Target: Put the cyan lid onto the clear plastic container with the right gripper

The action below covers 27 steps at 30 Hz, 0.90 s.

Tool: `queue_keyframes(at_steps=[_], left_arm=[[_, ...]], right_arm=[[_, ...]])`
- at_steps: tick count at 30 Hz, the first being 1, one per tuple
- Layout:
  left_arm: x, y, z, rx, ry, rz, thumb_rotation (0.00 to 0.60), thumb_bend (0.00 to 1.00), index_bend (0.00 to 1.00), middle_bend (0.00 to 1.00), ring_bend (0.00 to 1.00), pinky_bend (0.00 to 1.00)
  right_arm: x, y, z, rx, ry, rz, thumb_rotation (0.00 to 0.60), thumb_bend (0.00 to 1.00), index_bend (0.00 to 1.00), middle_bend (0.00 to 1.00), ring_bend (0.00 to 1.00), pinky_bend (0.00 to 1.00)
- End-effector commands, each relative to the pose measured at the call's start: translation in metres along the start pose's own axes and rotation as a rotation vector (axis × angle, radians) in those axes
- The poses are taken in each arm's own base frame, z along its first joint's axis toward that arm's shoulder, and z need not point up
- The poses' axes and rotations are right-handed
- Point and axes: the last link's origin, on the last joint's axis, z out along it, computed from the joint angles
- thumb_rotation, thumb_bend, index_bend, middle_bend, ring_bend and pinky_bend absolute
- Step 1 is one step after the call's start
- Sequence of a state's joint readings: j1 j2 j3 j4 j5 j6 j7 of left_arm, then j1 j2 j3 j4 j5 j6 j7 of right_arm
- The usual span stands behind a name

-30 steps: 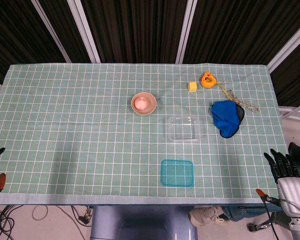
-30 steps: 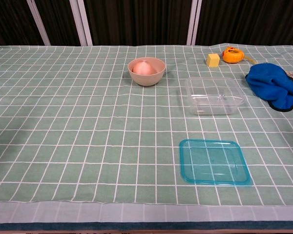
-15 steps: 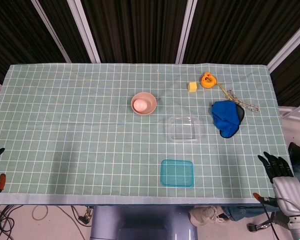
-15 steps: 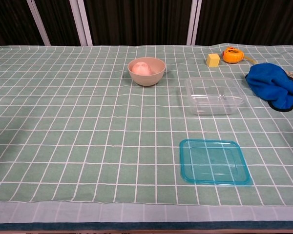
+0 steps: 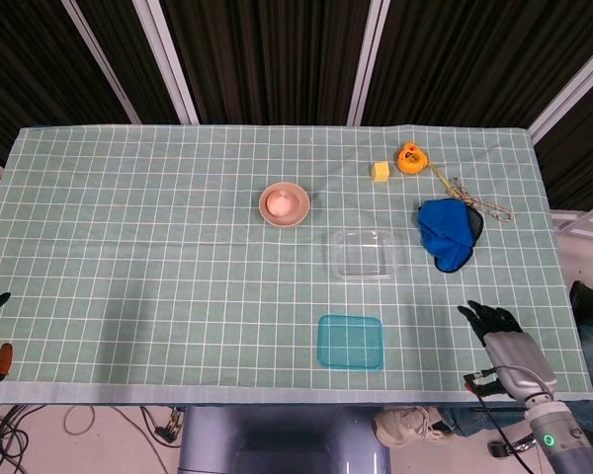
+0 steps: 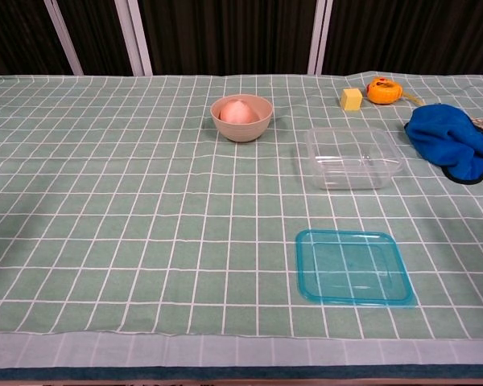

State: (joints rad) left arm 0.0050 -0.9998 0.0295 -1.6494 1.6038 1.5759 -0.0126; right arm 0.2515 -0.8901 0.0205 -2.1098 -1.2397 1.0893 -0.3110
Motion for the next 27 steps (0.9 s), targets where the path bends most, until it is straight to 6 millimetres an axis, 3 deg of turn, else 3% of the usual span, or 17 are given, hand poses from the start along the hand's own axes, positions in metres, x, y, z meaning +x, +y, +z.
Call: queue_keyframes(at_steps=[1,6,11,27], left_arm=[[0.000,0.000,0.000,0.008,-0.003,-0.002,0.600,0.52,0.09,0.00,0.00,0.00],[-0.001,0.000,0.001,0.015,-0.011,-0.004,0.600,0.52,0.09,0.00,0.00,0.00],[-0.001,0.000,0.001,0.018,-0.014,-0.005,0.600,0.52,0.09,0.00,0.00,0.00],[-0.001,0.000,0.002,0.022,-0.022,-0.006,0.600,0.52,0.09,0.00,0.00,0.00]], right_arm=[[-0.010,-0.034,0.014,0.051,-0.029,0.005,0.600,0.15,0.00,0.00,0.00,0.00],[-0.036,-0.072,0.033,0.081,-0.084,0.004,0.600,0.15,0.00,0.00,0.00,0.00],[-0.051,-0.092,0.045,0.078,-0.098,0.003,0.600,0.15,0.00,0.00,0.00,0.00],[-0.072,-0.130,0.076,0.074,-0.085,-0.004,0.600,0.15,0.00,0.03,0.00,0.00]])
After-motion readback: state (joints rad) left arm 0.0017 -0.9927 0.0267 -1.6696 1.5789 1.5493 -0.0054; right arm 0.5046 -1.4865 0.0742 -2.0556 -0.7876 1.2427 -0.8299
